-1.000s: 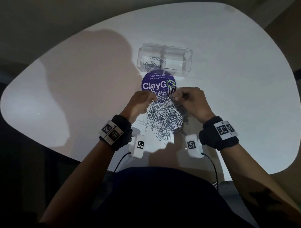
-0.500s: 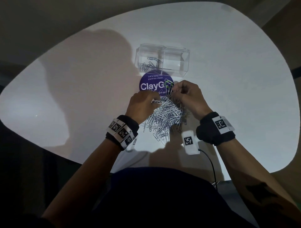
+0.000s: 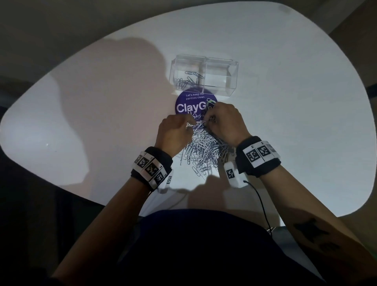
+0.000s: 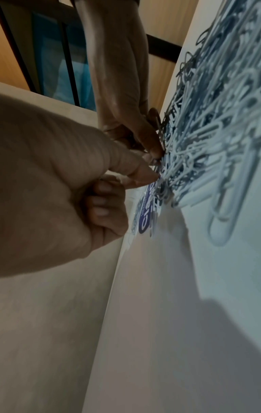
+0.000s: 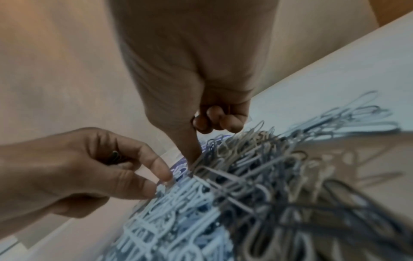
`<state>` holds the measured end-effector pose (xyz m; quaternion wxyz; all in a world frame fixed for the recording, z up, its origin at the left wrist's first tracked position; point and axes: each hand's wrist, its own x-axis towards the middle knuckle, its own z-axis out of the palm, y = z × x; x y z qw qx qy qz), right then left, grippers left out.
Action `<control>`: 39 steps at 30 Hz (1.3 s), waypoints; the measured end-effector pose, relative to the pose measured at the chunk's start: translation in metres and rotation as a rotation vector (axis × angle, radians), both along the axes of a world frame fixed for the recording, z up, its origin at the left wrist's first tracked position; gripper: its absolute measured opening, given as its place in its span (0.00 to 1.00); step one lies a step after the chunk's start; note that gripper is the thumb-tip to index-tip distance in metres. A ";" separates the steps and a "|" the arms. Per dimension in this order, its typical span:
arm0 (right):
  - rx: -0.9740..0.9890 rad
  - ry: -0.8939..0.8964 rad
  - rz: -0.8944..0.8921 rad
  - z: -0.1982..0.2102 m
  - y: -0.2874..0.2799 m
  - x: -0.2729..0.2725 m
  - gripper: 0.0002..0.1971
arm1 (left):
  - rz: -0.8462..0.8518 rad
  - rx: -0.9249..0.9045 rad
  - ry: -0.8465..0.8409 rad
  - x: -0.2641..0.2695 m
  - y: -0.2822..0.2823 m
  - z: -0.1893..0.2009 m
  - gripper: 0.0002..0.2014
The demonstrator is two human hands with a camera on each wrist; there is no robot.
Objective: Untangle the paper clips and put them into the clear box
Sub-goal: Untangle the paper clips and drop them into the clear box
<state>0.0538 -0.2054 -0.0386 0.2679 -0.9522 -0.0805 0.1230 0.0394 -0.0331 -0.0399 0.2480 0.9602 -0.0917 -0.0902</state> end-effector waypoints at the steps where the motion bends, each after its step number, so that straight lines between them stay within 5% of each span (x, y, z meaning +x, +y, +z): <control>1: 0.048 0.009 -0.023 0.001 -0.002 0.000 0.05 | 0.012 -0.004 0.014 0.001 0.000 0.000 0.09; 9: 0.401 0.173 -0.397 0.009 -0.018 -0.006 0.12 | -0.060 -0.025 0.070 0.009 -0.006 0.008 0.08; 14: 0.931 0.414 -0.677 0.012 -0.027 -0.015 0.14 | -0.128 -0.071 0.093 0.007 -0.014 0.006 0.04; 23: 0.983 0.403 -0.570 0.008 -0.029 -0.018 0.15 | -0.044 -0.137 0.290 0.013 -0.008 0.010 0.08; 27: 1.113 0.490 -0.579 0.009 -0.026 -0.015 0.14 | 0.172 -0.516 0.558 0.015 0.007 0.012 0.07; 31: 1.208 0.527 -0.598 0.010 -0.025 -0.014 0.14 | 0.181 -0.773 0.705 0.011 0.016 0.017 0.08; 36: 1.291 0.505 -0.584 0.003 -0.026 -0.012 0.14 | 0.154 -0.915 0.695 0.006 0.014 0.017 0.07; 39: 1.256 0.486 -0.569 0.001 -0.026 -0.008 0.10 | 0.223 -0.838 0.713 0.013 0.008 0.014 0.04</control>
